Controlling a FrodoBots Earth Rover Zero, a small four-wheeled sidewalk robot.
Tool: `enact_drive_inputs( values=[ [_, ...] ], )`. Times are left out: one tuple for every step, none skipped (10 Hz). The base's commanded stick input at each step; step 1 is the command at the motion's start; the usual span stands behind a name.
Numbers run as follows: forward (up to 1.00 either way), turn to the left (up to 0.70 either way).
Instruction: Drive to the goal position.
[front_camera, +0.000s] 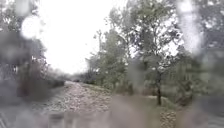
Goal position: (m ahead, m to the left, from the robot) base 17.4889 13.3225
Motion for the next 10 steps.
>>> enact_drive_inputs(
  values=[
    [0.70, 0.05],
    [0.70, 0.14],
    [0.70, 0.14],
    [0.70, 0.14],
    [0.70, 0.14],
    [0.70, 0.14],
    [0.70, 0.14],
    [0.70, 0.14],
    [0.70, 0.14],
    [0.70, 0.14]
  ],
)
